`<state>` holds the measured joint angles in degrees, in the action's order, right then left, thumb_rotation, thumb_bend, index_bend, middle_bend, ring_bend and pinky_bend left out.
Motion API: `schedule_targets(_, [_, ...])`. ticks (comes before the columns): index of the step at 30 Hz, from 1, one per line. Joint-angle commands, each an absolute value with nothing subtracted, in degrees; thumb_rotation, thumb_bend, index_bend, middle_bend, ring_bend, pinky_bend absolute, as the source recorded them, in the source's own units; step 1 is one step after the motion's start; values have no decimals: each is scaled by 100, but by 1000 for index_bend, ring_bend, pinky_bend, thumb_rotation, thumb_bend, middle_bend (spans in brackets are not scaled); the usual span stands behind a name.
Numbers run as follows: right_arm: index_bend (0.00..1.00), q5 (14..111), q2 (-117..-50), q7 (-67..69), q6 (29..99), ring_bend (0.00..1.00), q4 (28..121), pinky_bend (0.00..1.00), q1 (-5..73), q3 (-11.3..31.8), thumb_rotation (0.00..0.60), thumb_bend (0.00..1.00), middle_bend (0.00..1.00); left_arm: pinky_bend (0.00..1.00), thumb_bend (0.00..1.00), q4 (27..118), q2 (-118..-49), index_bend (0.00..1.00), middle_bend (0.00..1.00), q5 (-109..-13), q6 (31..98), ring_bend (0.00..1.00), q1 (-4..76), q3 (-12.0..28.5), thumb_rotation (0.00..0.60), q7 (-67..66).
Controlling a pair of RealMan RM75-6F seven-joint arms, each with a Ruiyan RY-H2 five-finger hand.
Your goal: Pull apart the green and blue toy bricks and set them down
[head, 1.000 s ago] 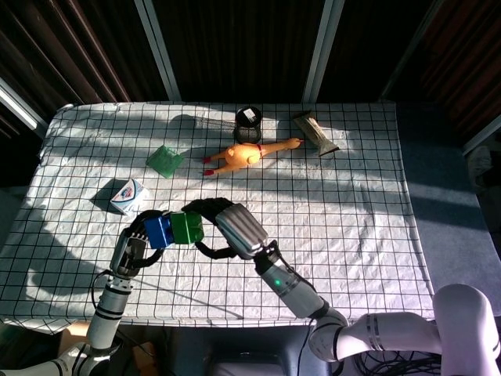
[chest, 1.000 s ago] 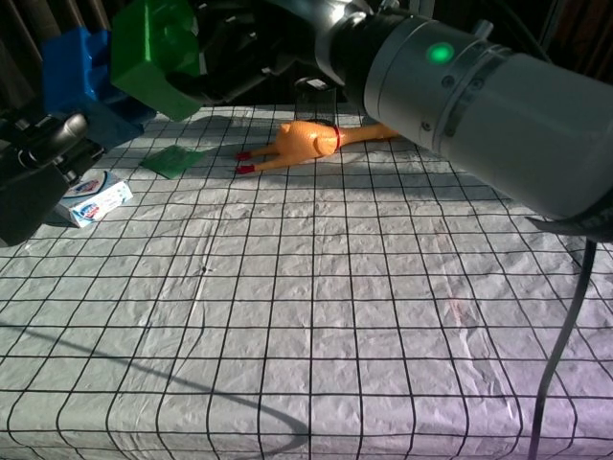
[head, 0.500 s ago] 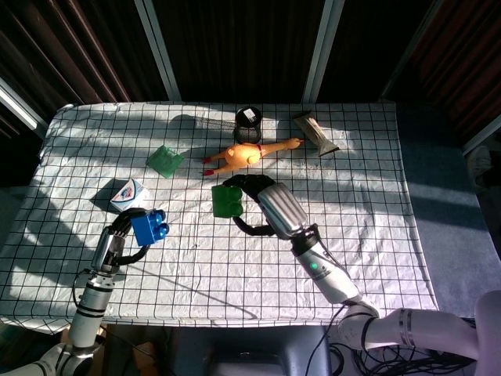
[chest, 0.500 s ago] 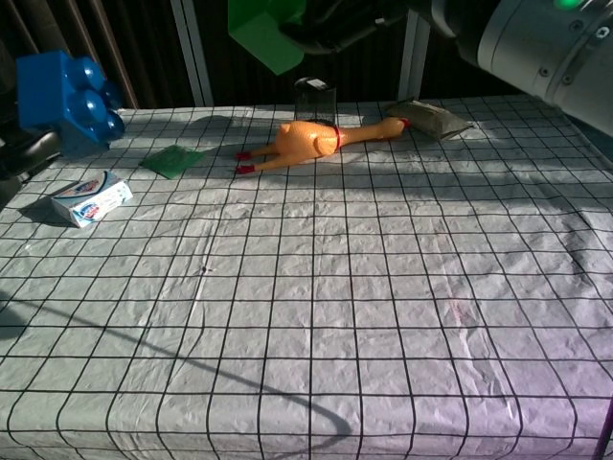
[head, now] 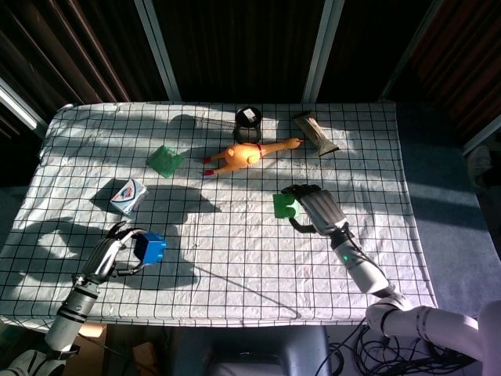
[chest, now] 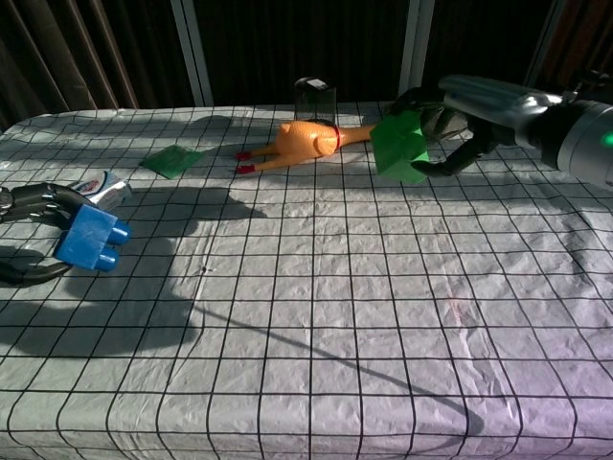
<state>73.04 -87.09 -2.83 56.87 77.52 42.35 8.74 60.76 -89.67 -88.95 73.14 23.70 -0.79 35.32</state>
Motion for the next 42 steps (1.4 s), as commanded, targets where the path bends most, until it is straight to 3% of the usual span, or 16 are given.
schedule_targets(1, [902,7329,-8958,-341,5292,442,7276,298,4246,595,600,333,672,92,720,6254,-8905,673,695,-8789,6826,303,2521,-144,600,3116])
schedule_targets(5, [774,7401,-8994,-295,5051,391,7172,285,4265,476,600,332,632,107,721,6330,-8918,622,622,-8710,6709,285,2575,-64,600,3041])
schedule_targets(7, [632,7405,-8950,-245,4901,344,7191,260,4284,440,600,332,532,112,690,6358,-8914,552,542,-8698,6704,252,2581,-40,600,3036])
schedule_targets(12, [66,7325,-8736,-173,4551,107,7376,96,4349,438,600,330,161,109,538,6477,-8852,291,249,-8719,6739,69,2574,-8,600,3336])
schedule_targets(14, [0,7350,-8644,-136,4566,33,7470,43,4343,468,600,311,64,102,494,6529,-8759,210,142,-8816,6745,12,2596,-54,600,3437])
schedule_targets(18, [0,7364,-8450,-148,4482,0,7657,0,4340,444,600,228,0,68,426,6651,-8558,87,16,-8976,6715,0,2628,-176,600,3277])
schedule_targets(27, [0,7750,-7522,55,5099,0,8714,0,3978,389,600,172,0,38,390,7387,-7873,41,4,-9223,7094,0,2476,-330,600,2783])
schedule_targets(31, [0,7897,-6761,-31,5970,0,9395,0,3380,256,600,172,0,21,402,7937,-7259,39,29,-9133,7745,0,2032,-341,600,1634])
schedule_targets(35, [0,7721,-6014,-1058,6921,0,9907,0,2488,-193,600,172,0,0,418,9058,-6565,14,17,-8313,8204,0,1303,-407,600,-294])
schedule_targets(38, [0,7662,-6126,-1580,7918,0,9792,0,1745,-382,600,172,0,0,418,9314,-6624,0,16,-8035,8922,0,839,-283,600,-918])
schedule_targets(42, [0,7591,-6385,-1411,8791,0,9443,0,967,-480,600,173,0,0,417,9068,-6788,0,8,-8005,9277,0,535,-216,600,-703])
